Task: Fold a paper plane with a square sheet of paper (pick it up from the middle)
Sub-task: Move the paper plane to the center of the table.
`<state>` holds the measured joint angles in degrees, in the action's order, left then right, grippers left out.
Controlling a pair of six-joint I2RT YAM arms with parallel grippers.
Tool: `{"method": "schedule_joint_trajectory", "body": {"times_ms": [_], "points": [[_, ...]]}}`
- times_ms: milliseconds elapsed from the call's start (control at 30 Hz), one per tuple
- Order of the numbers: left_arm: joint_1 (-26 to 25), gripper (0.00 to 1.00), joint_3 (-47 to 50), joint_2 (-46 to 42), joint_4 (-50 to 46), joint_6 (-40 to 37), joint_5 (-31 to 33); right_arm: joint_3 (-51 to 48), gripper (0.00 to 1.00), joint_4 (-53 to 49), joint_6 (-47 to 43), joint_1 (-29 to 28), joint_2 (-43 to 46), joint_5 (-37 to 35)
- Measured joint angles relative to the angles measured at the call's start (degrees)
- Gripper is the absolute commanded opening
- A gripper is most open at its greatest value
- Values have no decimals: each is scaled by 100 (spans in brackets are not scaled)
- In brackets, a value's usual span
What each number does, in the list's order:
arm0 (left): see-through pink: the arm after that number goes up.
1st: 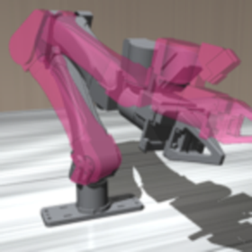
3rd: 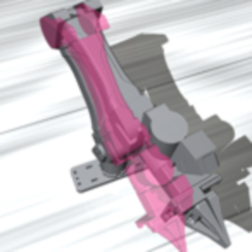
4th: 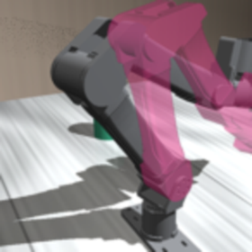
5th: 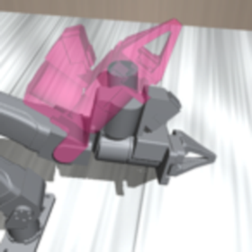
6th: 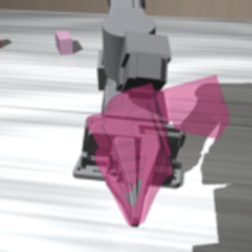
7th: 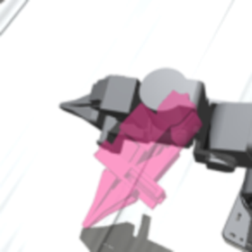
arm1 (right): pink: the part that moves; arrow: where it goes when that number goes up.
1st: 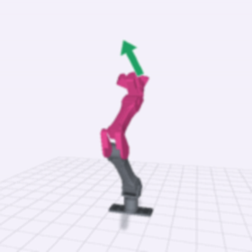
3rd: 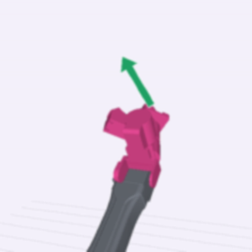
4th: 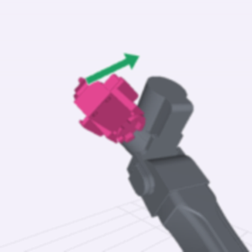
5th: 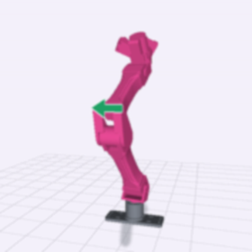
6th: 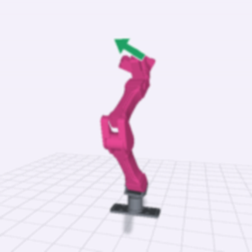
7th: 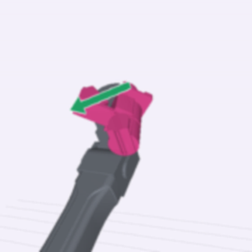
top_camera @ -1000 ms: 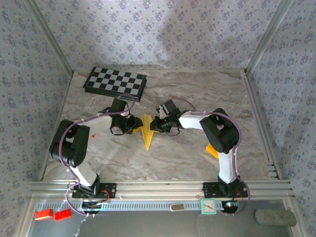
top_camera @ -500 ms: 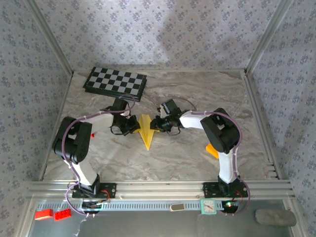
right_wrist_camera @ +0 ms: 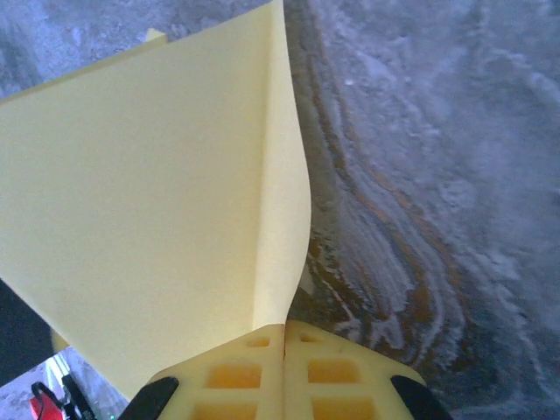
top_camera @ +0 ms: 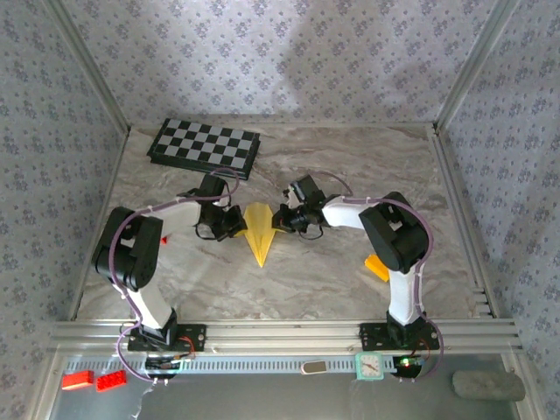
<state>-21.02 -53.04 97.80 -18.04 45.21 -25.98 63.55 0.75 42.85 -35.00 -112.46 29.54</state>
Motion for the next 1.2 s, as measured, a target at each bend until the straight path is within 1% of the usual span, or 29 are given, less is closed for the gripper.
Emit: {"method": "schedule_joint_trajectory", "body": {"times_ms": [167,333,467,567,700,800,900,1033,1200], "points": [[0,16,291,-267,-35,151,114,-103,6,-4,26,0,42,-42],[0,28,295,-546,-203,179,232,-105,7,-2,44,-13,42,-39],[-22,34,282,-964,-358,184,352,-105,7,-2,48,-28,42,-37],[-129,36,282,-1311,-450,216,402,-105,7,-2,68,-46,42,-37],[-474,37,282,-1486,-437,356,417,-105,7,-2,87,-66,42,-35],[-817,37,273,-1394,-411,457,415,-105,7,-2,87,-76,42,-35],[-1078,37,133,-1095,-411,503,420,-105,7,-2,90,-76,42,-35],[-1200,38,-90,-754,-457,503,507,-105,7,-2,90,-76,42,-35],[-1333,40,-345,-645,-634,481,809,-103,6,-2,90,-76,42,-33]]}}
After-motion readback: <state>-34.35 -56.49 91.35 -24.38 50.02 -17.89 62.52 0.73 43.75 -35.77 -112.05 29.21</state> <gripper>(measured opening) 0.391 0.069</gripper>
